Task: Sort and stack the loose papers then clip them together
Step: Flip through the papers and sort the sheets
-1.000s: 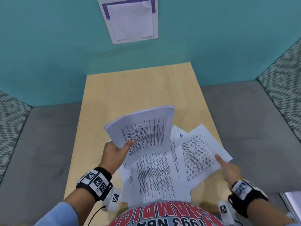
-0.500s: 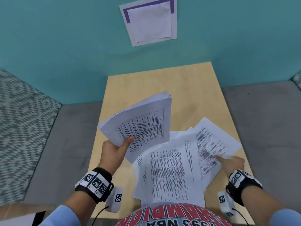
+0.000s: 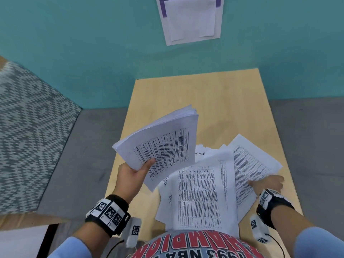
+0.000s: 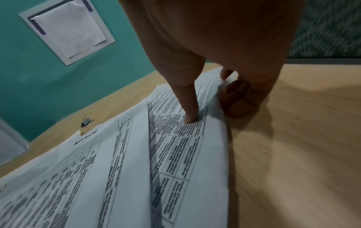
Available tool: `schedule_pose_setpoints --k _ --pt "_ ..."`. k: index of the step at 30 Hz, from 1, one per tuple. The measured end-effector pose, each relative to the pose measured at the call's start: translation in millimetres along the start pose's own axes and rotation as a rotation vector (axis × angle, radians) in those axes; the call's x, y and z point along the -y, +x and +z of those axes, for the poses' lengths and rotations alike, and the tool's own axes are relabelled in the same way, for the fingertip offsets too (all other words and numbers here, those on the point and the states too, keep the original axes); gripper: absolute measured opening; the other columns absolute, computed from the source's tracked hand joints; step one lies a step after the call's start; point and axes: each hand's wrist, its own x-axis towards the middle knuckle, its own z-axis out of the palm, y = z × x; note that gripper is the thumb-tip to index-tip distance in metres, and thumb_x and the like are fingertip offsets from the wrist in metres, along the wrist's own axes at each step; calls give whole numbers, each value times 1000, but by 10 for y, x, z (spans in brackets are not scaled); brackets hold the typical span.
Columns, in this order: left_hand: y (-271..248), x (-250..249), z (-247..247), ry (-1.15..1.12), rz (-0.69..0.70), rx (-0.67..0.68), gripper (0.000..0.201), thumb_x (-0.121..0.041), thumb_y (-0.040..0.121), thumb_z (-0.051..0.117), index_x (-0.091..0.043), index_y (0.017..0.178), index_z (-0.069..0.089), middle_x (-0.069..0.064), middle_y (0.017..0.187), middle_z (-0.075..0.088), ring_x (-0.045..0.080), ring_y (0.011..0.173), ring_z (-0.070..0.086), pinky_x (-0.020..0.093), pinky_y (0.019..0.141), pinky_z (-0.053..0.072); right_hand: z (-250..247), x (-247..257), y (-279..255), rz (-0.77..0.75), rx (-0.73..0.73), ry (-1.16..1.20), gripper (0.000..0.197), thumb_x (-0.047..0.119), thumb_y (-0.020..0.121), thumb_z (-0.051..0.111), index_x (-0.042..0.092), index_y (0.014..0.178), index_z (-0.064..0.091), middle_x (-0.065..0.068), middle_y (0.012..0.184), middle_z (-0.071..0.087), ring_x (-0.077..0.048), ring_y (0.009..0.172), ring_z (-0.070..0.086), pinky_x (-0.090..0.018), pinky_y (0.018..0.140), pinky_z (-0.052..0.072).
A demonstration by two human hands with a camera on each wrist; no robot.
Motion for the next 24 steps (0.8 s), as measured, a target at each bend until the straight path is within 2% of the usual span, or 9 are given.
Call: schedule_pose_setpoints --k 3,5,7,12,16,18,20,22,24 --pt "11 -8 -23 -1 12 6 16 -26 89 85 -37 94 76 -29 95 80 -5 91 76 30 82 61 -26 -67 -6 2 45 75 92 16 77 92 -10 143 34 -35 125 62 -46 109 69 -49 78 60" --pt "35 7 -48 -1 14 4 16 -26 89 85 -38 94 75 -29 94 80 -5 91 76 30 82 61 -4 -156 23 -76 55 140 54 12 82 86 -9 124 58 -31 113 71 -44 97 72 -52 82 62" --pt "52 17 -75 -1 15 -1 16 -26 89 85 -38 94 75 -30 94 80 -6 91 76 30 82 61 -22 -237 -26 -172 50 215 32 11 86 81 -5 111 70 -26 109 75 -38 89 71 -53 85 62" --pt "80 47 -130 2 11 -2 16 -27 89 84 -38 94 75 -32 92 79 -9 88 75 28 81 60 -159 -298 -123 -357 118 300 23 15 91 79 -2 105 73 -17 92 73 -31 82 67 -40 77 58" --pt "83 62 -175 -13 1 -7 14 -28 89 85 -37 97 76 -26 98 81 -4 93 77 31 84 61 -87 -111 -187 -345 179 399 37 28 89 83 5 116 74 -12 103 74 -32 95 70 -49 93 59" --pt "76 57 -186 -16 -1 0 15 -26 90 84 -37 96 76 -28 97 81 -5 92 76 30 84 60 4 -19 -229 -333 240 467 47 31 82 88 9 120 73 -9 112 77 -30 96 72 -48 93 60" --pt "70 48 -197 -18 0 7 15 -25 90 83 -37 95 76 -28 95 81 -6 91 76 30 84 60 147 31 -176 -300 267 462 79 52 59 99 12 120 70 -8 110 79 -29 95 76 -51 87 64" --pt "77 55 -213 -30 -6 10 14 -25 90 83 -35 96 76 -26 96 81 -5 91 77 30 83 61 388 23 20 -298 273 410 113 70 33 99 13 124 65 -7 113 78 -29 97 77 -53 84 65" --pt "82 69 -236 -29 -5 5 15 -25 90 83 -36 97 76 -28 95 81 -7 90 76 26 80 59 443 168 -170 -302 228 278 128 68 30 101 7 132 54 -12 126 71 -33 109 72 -51 89 63"
